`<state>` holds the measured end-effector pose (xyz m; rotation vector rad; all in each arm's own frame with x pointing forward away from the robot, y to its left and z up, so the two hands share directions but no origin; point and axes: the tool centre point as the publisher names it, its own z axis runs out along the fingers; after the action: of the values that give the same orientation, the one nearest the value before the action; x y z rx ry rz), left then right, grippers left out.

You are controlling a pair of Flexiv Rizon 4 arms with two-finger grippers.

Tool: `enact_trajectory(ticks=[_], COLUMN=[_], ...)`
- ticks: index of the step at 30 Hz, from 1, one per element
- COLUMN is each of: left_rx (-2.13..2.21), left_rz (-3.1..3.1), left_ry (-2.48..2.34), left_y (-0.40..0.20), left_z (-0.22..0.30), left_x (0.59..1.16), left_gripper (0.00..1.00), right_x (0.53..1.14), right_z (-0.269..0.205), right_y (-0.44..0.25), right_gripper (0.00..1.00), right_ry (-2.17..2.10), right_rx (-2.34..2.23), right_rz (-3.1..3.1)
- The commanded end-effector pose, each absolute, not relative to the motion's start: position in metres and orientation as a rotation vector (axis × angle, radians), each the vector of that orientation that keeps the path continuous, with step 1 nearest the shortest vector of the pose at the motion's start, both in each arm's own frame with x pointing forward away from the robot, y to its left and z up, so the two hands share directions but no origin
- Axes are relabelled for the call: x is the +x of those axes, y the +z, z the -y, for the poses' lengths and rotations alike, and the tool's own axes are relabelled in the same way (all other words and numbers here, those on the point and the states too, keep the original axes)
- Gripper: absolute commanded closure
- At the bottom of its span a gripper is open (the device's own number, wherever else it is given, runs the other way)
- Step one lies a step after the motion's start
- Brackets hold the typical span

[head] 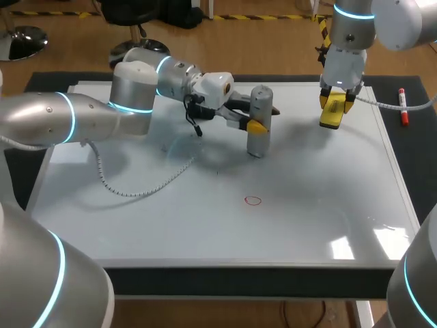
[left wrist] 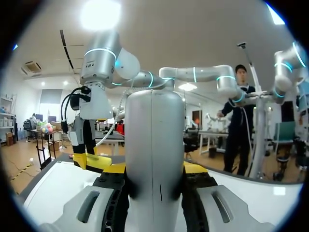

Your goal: Pick up the inspection probe, press it on each red-marked spot on the whiteboard one by one, put down the probe, pick up the eraser, and wipe off all the red marks.

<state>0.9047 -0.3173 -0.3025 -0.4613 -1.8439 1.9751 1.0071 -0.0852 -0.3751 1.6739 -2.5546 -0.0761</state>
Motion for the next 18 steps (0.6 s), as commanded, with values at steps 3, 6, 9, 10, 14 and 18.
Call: enact_trajectory(ticks=[3,6,9,10,14,18], left_rx=[-0.453,-0.451,-0.451,-0.451,-0.449,-0.446], left_rz=[1.814,1.813,1.813,1.813,1.814,1.815], left_ry=[1.987,1.988,1.988,1.988,1.988,1.988], left_y=[-0.3165,-0.3175,-0.3182,-0.3185,-0.3196,-0.3205], left_z=[0.3198,0.3199,0.3205,0.3207,0.3213,0.3215], left_x=[0.9064,0.9061,0.9057,0.9056,0.9053,0.9052], left_gripper=[1.0,1.0,1.0,1.0,1.0,1.0], right_x=[1.0077,1.0077,1.0077,1.0077,1.0077,1.0077], right_z=[0.0858,0.0858,0.0858,0.0858,0.0858,0.0858], right_y=[-0.374,-0.374,-0.374,-0.374,-0.374,-0.374], right_gripper=[1.0,1.0,1.0,1.0,1.0,1.0], right_ry=[-0.072,-0.072,-0.072,-0.072,-0.072,-0.072], right_rx=[1.676,1.676,1.676,1.676,1.676,1.676], right_rz=[2.551,2.551,2.551,2.551,2.551,2.551])
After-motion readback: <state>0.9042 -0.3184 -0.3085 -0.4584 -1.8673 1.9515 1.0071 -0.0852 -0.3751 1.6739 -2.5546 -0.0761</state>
